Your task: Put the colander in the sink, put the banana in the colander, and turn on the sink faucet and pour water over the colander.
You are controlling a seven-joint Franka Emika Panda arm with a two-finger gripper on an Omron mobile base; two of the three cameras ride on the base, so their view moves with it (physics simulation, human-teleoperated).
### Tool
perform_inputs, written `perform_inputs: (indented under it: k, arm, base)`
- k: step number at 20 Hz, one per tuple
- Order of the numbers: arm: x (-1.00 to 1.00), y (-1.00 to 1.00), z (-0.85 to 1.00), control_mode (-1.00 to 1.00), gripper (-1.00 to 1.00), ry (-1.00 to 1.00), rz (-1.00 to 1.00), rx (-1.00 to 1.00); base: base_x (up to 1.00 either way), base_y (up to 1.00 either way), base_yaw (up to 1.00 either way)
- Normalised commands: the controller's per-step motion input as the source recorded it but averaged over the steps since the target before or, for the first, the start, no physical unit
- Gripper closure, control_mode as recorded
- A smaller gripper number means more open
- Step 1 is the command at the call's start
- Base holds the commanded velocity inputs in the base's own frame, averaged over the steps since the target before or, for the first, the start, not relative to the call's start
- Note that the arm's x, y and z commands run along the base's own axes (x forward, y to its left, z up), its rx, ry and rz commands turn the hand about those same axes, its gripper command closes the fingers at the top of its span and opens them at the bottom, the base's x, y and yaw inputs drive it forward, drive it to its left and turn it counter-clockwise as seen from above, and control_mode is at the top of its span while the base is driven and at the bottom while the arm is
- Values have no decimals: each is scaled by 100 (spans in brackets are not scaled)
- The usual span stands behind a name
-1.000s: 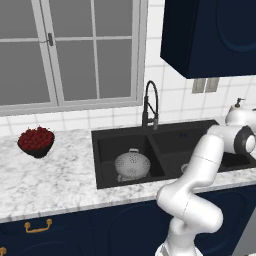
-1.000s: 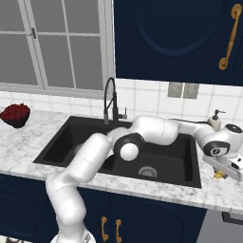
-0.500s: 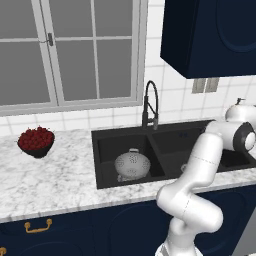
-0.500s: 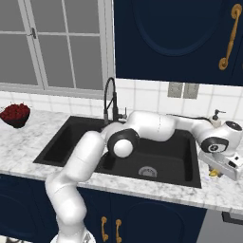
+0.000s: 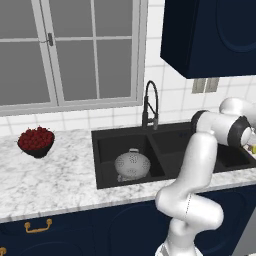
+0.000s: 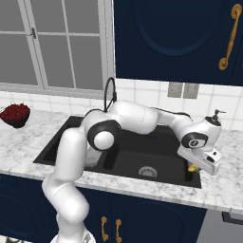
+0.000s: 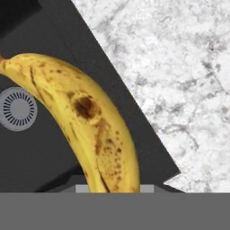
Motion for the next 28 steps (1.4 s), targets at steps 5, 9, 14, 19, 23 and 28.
perform_inputs:
  k: [5,9,14,19,23,28]
  arm:
    - [-10,71,3,-100,100,1,3,0]
    - [-9,56,11,-100,100,2,5,0]
    - [0,72,18,-100,100,2,4,-1]
    - [-2,70,22,-100,100,4,9,-3]
    - [-5,69,37,-100,100,8,11,-1]
    - [0,59,26,-100,100,11,13,0]
  base:
    - [0,0,0]
    - [0,0,0]
    - [0,0,0]
    - [0,0,0]
    - [0,0,0]
    - [0,0,0]
